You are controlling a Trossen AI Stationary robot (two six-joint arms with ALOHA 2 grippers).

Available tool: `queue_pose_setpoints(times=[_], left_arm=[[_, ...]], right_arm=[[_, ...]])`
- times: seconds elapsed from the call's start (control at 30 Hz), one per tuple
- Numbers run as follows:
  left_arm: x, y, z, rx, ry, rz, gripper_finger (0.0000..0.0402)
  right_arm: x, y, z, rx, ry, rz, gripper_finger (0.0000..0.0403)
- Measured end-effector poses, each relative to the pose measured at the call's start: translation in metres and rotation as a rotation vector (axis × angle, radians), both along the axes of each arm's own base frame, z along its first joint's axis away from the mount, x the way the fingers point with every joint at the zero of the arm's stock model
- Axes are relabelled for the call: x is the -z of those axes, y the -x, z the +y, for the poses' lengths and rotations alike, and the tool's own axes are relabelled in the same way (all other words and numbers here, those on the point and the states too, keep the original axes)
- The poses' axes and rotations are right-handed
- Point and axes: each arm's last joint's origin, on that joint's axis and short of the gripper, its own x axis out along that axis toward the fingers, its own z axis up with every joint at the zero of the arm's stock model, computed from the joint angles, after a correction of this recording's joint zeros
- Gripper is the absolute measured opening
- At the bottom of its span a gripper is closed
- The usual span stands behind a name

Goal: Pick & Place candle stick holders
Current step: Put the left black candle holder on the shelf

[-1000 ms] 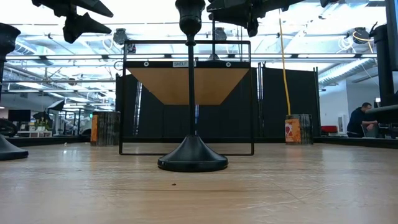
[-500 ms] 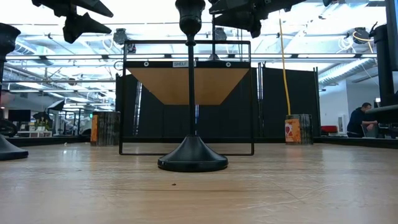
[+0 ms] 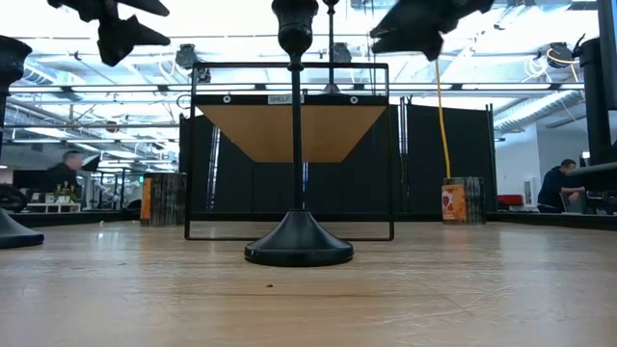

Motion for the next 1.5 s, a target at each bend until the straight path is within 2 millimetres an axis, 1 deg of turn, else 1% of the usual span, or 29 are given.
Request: queue_pose_setpoints(times=[0.13, 0.23, 0.47, 0.63, 0.77, 0.9, 0.97, 1.03, 1.2, 1.3, 1.4, 1.5], left_arm=[[0.002, 0.001, -0.002, 0.022, 0.100, 0.013, 0.0207], [0.006, 0.001, -0.003, 0.031, 0.193, 0.054, 0.0207], [0.013, -0.006, -0.008, 0.093, 0.427, 0.145, 0.0207], [0.016, -0.014, -0.014, 0.135, 0.496, 0.180, 0.0207], [0.013, -0.019, -0.020, 0.156, 0.529, 0.184, 0.0207], [0.000, -0.025, -0.026, 0.156, 0.539, 0.190, 0.0207], [-0.009, -0.030, -0.028, 0.158, 0.550, 0.197, 0.0207], [-0.016, -0.033, -0.031, 0.152, 0.564, 0.240, 0.0207], [-0.027, -0.039, -0.041, 0.083, 0.625, 0.449, 0.0207], [-0.032, -0.039, -0.047, 0.022, 0.667, 0.574, 0.0207], [-0.037, -0.036, -0.052, -0.043, 0.706, 0.677, 0.0207], [-0.037, -0.030, -0.056, -0.119, 0.734, 0.778, 0.0207]], right_arm=[[-0.004, 0.015, -0.002, 0.025, -0.050, 0.031, 0.0157], [-0.008, 0.024, -0.003, 0.038, -0.077, 0.032, 0.0157], [-0.013, 0.042, -0.005, 0.041, -0.078, 0.054, 0.0157], [-0.014, 0.052, -0.006, 0.041, -0.072, 0.086, 0.0157], [-0.014, 0.059, -0.007, 0.034, -0.056, 0.095, 0.0157], [-0.001, 0.071, -0.009, 0.030, -0.050, 0.088, 0.0157], [0.008, 0.078, -0.009, 0.041, -0.081, 0.058, 0.0157], [0.018, 0.084, -0.010, 0.050, -0.120, -0.002, 0.0157], [0.037, 0.098, -0.011, 0.009, -0.174, -0.218, 0.0157], [0.047, 0.104, -0.011, -0.019, -0.198, -0.339, 0.0157], [0.060, 0.110, -0.011, -0.021, -0.218, -0.405, 0.0157], [0.071, 0.114, -0.012, -0.018, -0.254, -0.456, 0.0157]])
